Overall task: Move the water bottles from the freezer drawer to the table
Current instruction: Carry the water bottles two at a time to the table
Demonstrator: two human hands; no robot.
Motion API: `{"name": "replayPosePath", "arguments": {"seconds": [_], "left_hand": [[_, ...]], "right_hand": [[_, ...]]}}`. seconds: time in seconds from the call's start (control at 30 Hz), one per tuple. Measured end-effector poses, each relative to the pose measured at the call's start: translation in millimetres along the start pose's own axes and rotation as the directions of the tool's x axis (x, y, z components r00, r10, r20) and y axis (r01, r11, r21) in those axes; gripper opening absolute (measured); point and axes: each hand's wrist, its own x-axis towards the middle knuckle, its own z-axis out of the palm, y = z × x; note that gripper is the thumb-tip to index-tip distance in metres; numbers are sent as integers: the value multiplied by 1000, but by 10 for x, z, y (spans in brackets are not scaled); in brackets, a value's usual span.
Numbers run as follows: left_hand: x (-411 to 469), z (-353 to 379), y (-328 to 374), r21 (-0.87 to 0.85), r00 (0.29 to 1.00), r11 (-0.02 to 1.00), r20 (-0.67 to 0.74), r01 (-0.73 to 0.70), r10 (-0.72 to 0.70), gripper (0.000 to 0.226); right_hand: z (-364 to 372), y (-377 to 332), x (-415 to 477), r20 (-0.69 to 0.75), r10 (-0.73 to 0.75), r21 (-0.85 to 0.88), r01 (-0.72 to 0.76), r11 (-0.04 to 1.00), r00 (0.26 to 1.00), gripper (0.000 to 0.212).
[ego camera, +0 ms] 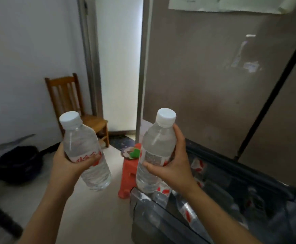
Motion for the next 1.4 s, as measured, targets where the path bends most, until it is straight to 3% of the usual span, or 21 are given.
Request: {"name": "replayPosePath", "arguments": {"seconds": [0.1, 0.17, 0.3, 0.57, 0.67, 0.87, 1.2, 1.4], "left_hand": [[-200, -357, -56, 67, 990, 997, -141, 33, -23, 74], [-370, -578, -136, 104, 969, 992, -242, 73, -46, 77], [-703, -867, -349, 152, 918, 973, -382, 172, -103, 89], [-1682, -1006, -595, 183, 801, 915, -564, 358, -201, 63], [-2193, -1066, -644, 142, 734, 893, -631, 427, -251, 76], [-2981, -1260, -500, 95, 610, 856, -741, 508, -281, 76], [-4251, -1621, 138, 85, 379, 852, -915, 517, -138, 46], [-5216, -2000, 367, 8, 186, 846, -976, 534, -109, 54]], "right_hand": [[346, 74, 108, 146, -7, 69, -3, 998, 989, 102], [592, 126, 139, 244, -2, 91, -21, 996, 970, 101], [960, 225, 39, 378, 11, 35, -26, 999, 926, 106], [1099, 606, -463, 544, 41, -119, 29, 992, 838, 101], [1157, 620, -712, 626, 5, -114, 85, 990, 780, 99], [1427, 423, -1107, 751, -87, -31, 167, 986, 654, 97], [2180, -282, -1716, 850, -279, 181, 250, 951, 447, 100], [2668, -837, -2295, 873, -373, 311, 230, 922, 314, 98]]}}
